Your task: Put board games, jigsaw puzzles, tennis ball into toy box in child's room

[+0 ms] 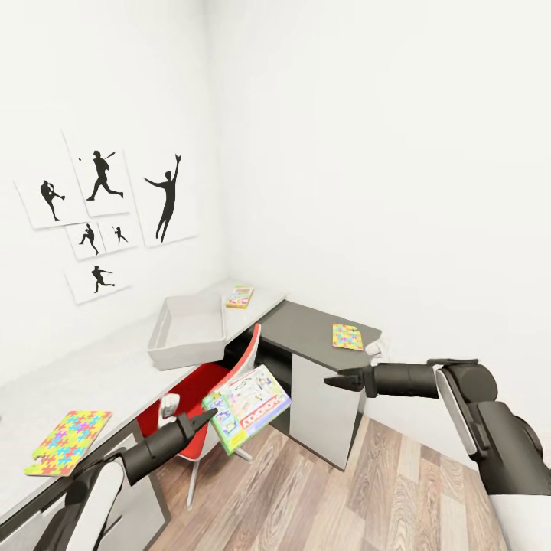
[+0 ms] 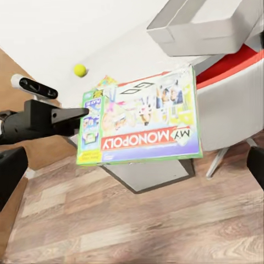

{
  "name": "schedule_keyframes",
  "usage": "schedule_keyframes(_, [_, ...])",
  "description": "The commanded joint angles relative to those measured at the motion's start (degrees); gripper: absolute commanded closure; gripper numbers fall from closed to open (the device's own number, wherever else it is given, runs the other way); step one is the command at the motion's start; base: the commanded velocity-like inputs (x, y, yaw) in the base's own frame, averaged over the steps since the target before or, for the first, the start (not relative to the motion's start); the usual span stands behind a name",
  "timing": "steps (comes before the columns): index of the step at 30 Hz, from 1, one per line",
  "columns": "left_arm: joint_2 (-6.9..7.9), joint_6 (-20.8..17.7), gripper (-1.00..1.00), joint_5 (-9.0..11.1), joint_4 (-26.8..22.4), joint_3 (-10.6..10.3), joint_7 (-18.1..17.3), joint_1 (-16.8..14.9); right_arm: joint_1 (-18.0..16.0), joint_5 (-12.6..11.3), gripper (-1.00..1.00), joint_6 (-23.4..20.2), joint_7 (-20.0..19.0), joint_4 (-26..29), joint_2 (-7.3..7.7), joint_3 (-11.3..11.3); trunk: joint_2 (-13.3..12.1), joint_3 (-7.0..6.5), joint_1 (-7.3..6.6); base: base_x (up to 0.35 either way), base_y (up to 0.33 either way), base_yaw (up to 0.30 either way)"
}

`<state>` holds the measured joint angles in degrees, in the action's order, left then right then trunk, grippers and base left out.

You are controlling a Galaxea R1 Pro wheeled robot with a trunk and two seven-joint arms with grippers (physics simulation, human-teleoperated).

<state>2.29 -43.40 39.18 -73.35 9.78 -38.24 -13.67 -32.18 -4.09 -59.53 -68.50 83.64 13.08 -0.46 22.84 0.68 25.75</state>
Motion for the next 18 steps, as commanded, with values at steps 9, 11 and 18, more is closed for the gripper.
schedule_keyframes(9, [1.95, -0.17, 1.0, -2.48, -0.03, -4.45, -0.42, -0.04, -0.01, -0.38, -1.0, -0.47, -2.12, -1.64, 0.17, 1.46, 0.08, 0.07, 0.03, 0.0, 0.0, 0.0])
schedule_keyframes(11, [2.23, -0.01, 1.0, -3.02, -0.04, -5.16, -0.44, -0.04, -0.03, -0.38, -1.0, -0.47, -2.33, -1.96, 0.17, 1.6, 0.08, 0.07, 0.03, 0.0, 0.0, 0.0])
schedule_keyframes(18, [2.64, 0.58, 1.0, -4.11, -0.04, -6.78, -0.37, 0.03, -0.07, -0.37, -1.0, -0.47, -2.63, -2.44, 0.13, 2.13, 0.08, 0.07, 0.03, 0.0, 0.0, 0.0])
